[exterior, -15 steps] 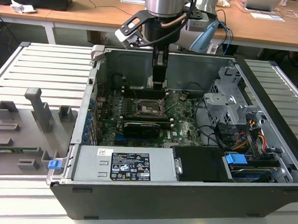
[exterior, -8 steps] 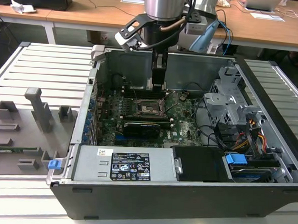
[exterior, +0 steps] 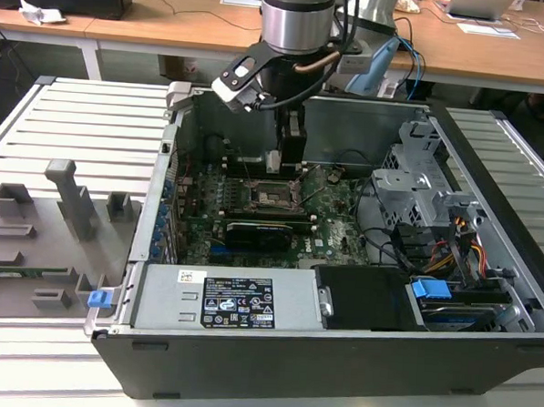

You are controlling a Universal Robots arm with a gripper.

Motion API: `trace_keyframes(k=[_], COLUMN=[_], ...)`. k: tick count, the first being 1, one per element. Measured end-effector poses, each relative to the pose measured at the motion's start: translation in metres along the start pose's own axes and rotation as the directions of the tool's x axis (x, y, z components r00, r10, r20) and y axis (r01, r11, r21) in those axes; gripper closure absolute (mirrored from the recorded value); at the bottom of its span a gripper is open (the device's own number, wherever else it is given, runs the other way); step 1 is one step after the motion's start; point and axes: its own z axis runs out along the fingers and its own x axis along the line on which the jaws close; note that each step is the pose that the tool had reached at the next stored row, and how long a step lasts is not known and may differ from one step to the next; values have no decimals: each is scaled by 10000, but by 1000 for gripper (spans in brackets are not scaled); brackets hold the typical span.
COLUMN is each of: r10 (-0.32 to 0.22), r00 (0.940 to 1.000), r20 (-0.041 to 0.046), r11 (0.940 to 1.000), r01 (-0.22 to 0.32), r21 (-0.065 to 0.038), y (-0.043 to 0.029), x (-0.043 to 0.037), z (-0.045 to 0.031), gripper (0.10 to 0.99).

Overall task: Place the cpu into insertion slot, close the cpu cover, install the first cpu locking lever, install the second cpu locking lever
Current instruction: 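Place the cpu into insertion slot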

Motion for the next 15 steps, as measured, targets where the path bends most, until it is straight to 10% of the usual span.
trace_keyframes(k=[13,15], r10=[-70,-417], r00=[10000,9991], r20=[-4,-30], r11=[10000,9991], r01=[70,417], r21=[0,2], y=[-10,-17], x=[-1,16], z=[117,223], gripper=[545,545])
